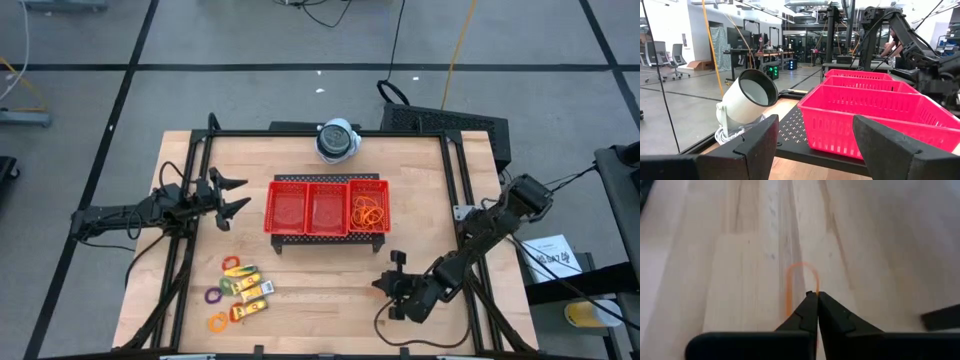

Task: Pick & Place Office Desk Supplies
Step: Put the orange rubber band into the right red bin

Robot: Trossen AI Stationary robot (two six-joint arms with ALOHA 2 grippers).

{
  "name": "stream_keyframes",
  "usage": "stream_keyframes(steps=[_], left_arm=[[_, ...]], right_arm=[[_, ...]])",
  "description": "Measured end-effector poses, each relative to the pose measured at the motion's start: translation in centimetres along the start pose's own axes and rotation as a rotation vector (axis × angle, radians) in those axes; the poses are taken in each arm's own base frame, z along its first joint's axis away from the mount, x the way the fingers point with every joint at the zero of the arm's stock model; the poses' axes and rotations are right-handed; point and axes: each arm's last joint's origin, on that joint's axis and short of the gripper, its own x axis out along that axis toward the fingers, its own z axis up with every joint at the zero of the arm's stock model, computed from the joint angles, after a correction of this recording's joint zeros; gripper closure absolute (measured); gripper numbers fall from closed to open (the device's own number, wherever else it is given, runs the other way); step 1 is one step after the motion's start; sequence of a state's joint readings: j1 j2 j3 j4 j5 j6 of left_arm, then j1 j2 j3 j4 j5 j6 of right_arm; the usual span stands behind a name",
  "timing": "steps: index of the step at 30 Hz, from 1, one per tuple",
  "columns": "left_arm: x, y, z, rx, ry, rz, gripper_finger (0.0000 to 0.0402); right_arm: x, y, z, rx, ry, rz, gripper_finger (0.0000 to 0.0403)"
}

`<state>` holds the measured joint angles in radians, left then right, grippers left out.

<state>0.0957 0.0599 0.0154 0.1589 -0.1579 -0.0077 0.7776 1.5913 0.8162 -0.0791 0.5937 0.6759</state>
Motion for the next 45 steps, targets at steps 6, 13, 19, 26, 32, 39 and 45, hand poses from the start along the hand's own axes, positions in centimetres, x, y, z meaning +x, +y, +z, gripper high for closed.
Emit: stream_keyframes(steps=[6, 13, 19, 26, 32, 39, 45], left_arm=[[0.0, 0.0, 0.0, 0.0, 0.0, 0.0, 0.0135], [0.0, 0.0, 0.0, 0.0, 0.0, 0.0, 0.0135], [0.0, 0.0, 0.0, 0.0, -0.001, 0.0, 0.0135], [0.0, 0.0, 0.0, 0.0, -0.001, 0.0, 0.0135], [0.0, 0.0, 0.0, 0.0, -0.001, 0.0, 0.0135], [0.0, 0.0, 0.0, 0.0, -0.001, 0.0, 0.0135], [0.0, 0.0, 0.0, 0.0, -0.001, 0.0, 0.0135]], right_arm=[[-1.5, 0.0, 1.6, -0.016, -0.081, 0.05, 0.0403], [-3.4, -1.0, 3.9, 0.011, -0.177, 0.084, 0.0403], [-5.6, -2.7, 6.0, 0.026, -0.267, 0.105, 0.0403], [-8.6, -5.3, 8.3, 0.009, -0.392, 0.097, 0.0403], [-10.3, -7.9, 9.8, 0.0, -0.476, 0.041, 0.0403], [-10.5, -10.5, 10.9, -0.006, -0.509, -0.068, 0.0403], [-9.7, -12.5, 11.1, 0.001, -0.465, -0.169, 0.0403]])
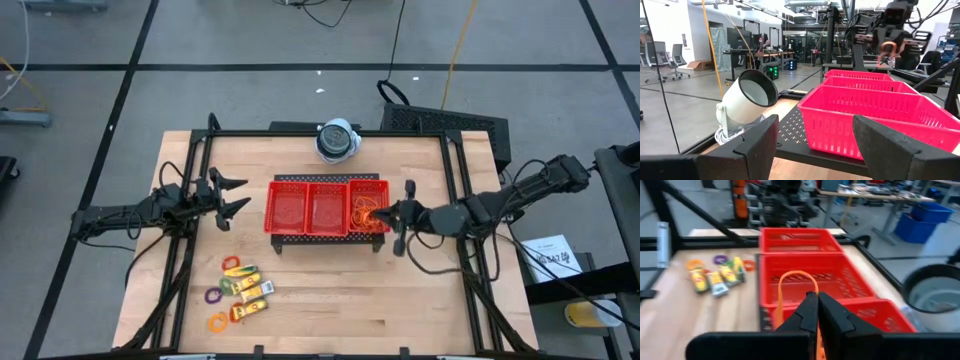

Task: Pick & Place Office Desk Supplies
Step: Put the orange rubber band into the right red bin, then put the yellow crayon box into the middle red bin

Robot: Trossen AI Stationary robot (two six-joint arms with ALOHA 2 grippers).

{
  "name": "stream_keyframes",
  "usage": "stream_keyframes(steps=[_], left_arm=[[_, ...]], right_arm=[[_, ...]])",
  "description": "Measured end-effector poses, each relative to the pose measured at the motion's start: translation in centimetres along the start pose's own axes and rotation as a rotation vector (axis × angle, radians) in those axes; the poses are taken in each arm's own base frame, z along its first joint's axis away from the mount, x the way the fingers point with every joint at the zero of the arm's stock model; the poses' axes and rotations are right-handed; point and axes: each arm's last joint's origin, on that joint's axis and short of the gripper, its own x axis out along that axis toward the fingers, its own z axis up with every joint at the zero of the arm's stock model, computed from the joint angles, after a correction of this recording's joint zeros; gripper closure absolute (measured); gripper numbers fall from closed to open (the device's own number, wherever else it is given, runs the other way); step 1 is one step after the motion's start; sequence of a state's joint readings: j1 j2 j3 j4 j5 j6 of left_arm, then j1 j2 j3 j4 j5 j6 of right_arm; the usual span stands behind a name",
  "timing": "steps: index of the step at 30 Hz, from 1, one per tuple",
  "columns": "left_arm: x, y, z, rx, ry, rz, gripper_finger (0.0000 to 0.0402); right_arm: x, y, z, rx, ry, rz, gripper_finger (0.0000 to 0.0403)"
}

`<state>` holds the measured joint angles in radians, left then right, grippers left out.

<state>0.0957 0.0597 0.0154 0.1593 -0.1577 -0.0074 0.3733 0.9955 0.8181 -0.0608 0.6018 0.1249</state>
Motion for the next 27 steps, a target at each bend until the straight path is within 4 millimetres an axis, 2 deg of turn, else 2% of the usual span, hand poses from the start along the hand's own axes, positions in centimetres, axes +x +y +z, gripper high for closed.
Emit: stream_keyframes(steps=[4, 7, 19, 27], left_arm=[[0.0, 0.0, 0.0, 0.0, 0.0, 0.0, 0.0135], [0.0, 0.0, 0.0, 0.0, 0.0, 0.0, 0.0135], [0.0, 0.0, 0.0, 0.0, 0.0, 0.0, 0.0135], [0.0, 0.0, 0.0, 0.0, 0.0, 0.0, 0.0135]], right_arm=[[0.5, -1.0, -0.2, -0.007, 0.027, -0.05, 0.0398], [0.7, -1.3, -0.2, -0.005, 0.033, -0.066, 0.0378], [0.8, -1.7, -0.2, 0.023, 0.029, -0.115, 0.0219], [0.8, -1.7, 0.1, 0.016, 0.007, -0.111, 0.0188]])
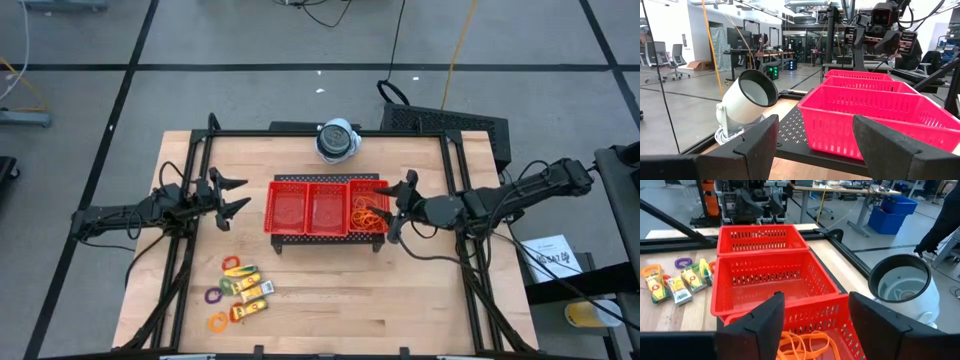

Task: Pick & Place Office Desk Supplies
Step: Put the yellow crayon box into the middle red bin

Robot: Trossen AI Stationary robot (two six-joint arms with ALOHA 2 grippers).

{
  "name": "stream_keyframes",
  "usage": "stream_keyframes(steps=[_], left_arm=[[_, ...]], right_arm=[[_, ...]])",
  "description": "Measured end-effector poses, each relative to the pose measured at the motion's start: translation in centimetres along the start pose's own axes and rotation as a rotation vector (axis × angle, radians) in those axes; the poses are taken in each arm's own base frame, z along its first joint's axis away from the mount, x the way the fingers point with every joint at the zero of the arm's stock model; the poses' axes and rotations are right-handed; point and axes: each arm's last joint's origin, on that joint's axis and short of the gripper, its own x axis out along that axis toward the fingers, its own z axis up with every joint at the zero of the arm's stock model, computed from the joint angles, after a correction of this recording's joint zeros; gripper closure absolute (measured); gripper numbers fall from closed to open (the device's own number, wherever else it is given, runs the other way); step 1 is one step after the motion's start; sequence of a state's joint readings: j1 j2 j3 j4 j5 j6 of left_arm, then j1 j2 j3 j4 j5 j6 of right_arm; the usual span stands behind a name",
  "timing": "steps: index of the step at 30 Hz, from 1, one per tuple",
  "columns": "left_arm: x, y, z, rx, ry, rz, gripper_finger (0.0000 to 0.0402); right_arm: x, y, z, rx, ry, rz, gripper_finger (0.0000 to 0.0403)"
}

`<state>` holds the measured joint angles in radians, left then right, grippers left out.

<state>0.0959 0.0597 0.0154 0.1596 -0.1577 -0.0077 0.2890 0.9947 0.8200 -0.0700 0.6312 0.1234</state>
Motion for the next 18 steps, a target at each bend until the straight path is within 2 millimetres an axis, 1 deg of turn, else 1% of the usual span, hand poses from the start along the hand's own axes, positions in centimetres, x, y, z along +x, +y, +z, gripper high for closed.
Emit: stream_keyframes(steps=[3, 6, 9, 12, 15, 18], left_arm=[[0.0, 0.0, 0.0, 0.0, 0.0, 0.0, 0.0135], [0.0, 0.0, 0.0, 0.0, 0.0, 0.0, 0.0135], [0.0, 0.0, 0.0, 0.0, 0.0, 0.0, 0.0135], [0.0, 0.0, 0.0, 0.0, 0.0, 0.0, 0.0135], [0.0, 0.0, 0.0, 0.0, 0.0, 0.0, 0.0135], [0.0, 0.0, 0.0, 0.0, 0.0, 0.0, 0.0135]], right_arm=[[-0.2, -0.1, 0.1, -0.011, -0.002, 0.005, 0.0186], [-0.9, -0.3, 0.3, -0.03, -0.011, 0.017, 0.0188], [-2.4, -0.9, 0.8, -0.065, -0.047, 0.037, 0.019], [-4.2, -1.9, 1.2, -0.072, -0.076, 0.053, 0.0188], [-6.0, -3.0, 0.5, -0.091, -0.039, 0.079, 0.0186], [-7.0, -3.5, -1.5, -0.09, -0.007, 0.105, 0.0187]])
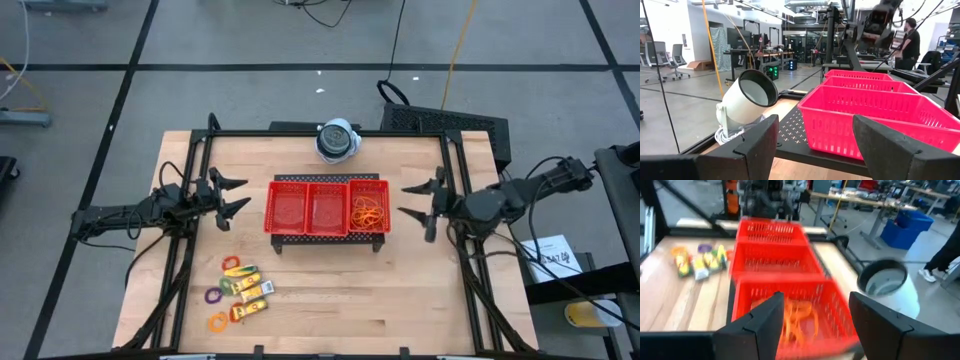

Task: Pick & Place Office Desk Supplies
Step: Put the yellow crayon box into the middle red bin

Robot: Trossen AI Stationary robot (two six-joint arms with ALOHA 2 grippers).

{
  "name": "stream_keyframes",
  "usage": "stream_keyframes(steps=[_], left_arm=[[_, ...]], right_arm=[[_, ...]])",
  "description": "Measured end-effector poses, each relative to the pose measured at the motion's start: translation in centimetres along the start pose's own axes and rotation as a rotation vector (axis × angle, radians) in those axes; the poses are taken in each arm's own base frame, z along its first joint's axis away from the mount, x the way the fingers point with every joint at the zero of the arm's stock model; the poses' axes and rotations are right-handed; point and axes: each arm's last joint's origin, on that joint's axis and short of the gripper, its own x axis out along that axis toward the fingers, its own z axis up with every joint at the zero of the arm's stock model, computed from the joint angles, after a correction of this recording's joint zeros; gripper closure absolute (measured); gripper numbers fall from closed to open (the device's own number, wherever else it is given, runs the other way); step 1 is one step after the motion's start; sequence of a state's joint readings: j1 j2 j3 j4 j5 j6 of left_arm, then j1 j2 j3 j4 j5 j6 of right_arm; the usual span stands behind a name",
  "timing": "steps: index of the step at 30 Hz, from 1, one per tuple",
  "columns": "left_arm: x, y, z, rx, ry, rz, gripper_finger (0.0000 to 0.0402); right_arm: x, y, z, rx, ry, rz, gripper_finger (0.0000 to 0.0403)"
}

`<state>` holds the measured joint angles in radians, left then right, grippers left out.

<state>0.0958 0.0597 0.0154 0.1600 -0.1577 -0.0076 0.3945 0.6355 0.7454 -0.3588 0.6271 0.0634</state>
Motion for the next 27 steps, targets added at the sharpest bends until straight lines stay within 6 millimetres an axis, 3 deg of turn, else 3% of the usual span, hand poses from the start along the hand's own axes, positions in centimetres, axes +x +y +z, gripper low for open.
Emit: stream_keyframes(steps=[12, 27], left_arm=[[0.0, 0.0, 0.0, 0.0, 0.0, 0.0, 0.0135], [0.0, 0.0, 0.0, 0.0, 0.0, 0.0, 0.0135]], right_arm=[[-0.5, -0.5, -6.9, 0.058, -0.124, 0.037, 0.0186], [-2.0, -2.3, -10.2, 0.094, -0.286, 0.006, 0.0188]])
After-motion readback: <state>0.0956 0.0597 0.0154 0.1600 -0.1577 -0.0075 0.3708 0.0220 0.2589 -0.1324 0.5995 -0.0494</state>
